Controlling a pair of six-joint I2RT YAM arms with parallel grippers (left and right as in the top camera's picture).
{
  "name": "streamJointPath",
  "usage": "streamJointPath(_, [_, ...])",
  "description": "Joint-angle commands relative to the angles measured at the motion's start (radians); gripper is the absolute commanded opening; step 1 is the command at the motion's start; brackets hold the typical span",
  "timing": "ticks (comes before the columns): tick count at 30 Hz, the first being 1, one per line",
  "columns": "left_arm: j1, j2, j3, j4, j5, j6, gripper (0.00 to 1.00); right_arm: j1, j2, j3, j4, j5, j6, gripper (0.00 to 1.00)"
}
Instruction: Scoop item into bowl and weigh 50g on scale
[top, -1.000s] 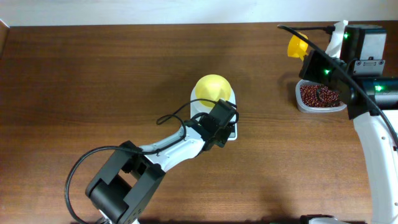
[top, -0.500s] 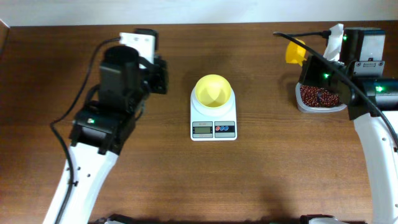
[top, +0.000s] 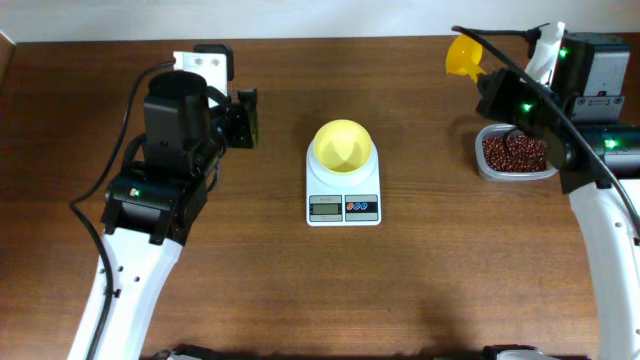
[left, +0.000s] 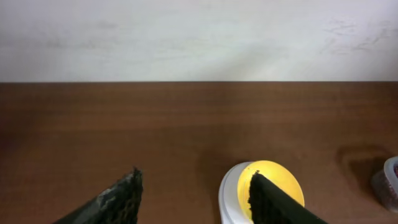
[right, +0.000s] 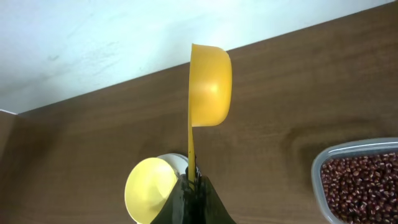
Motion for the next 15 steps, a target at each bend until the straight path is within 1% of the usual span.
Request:
streamJointPath(1, [0.007, -0.01, -0.002, -0.03, -0.007, 0.004, 0.72, -0.003, -0.019, 0.012, 0.0, -0.005, 0.006, 0.04])
streamJointPath(2, [0.007, -0.01, -0.002, -0.032, -0.007, 0.004, 0.79, -0.003, -0.019, 0.012, -0.001, -0.005, 0.006, 0.04])
streamJointPath(4, [0.007, -0.01, -0.002, -0.032, -0.007, 0.004, 0.8, -0.003, -0.019, 0.012, -0.002, -0.005, 0.006, 0.04])
streamJointPath(5, [0.007, -0.01, -0.002, -0.032, -0.007, 0.004, 0.79, -0.003, -0.019, 0.012, -0.004, -0.003, -0.002, 0.04])
streamJointPath(6, [0.007, -0.01, -0.002, -0.034, -0.007, 0.004, 0.7, -0.003, -0.019, 0.012, 0.0, -0.001, -0.003, 0.04])
streamJointPath(7, [0.007, -0.01, -0.002, -0.039, -0.007, 0.004, 0.49, -0.003, -0.018, 0.012, 0.014, -0.002, 0.0, 0.04])
streamJointPath(9, [0.007, -0.01, -0.002, -0.06, -0.007, 0.004, 0.11, -0.003, -0.018, 0.012, 0.058, -0.001, 0.0, 0.04])
streamJointPath(10, [0.007, -0.008, -0.002, -0.061, -0.007, 0.004, 0.0, -0.003, -0.018, 0.012, 0.097, -0.002, 0.013, 0.04])
streamJointPath(12, [0.007, -0.001, -0.002, -0.06, -0.007, 0.004, 0.0, -0.003, -0.017, 0.012, 0.128, -0.002, 0.086, 0.04])
streamJointPath(13, [0.007, 0.005, -0.002, -0.061, -0.006, 0.004, 0.05, -0.003, -0.017, 0.012, 0.142, -0.002, 0.086, 0.04])
streamJointPath(14, [0.007, 0.009, -0.002, -0.061, -0.007, 0.004, 0.15, -0.003, -0.017, 0.012, 0.142, -0.002, 0.092, 0.04])
streamJointPath(15, [0.007, 0.013, -0.002, -0.061, -0.007, 0.004, 0.27, -0.003, -0.017, 0.012, 0.135, -0.006, 0.123, 0.04])
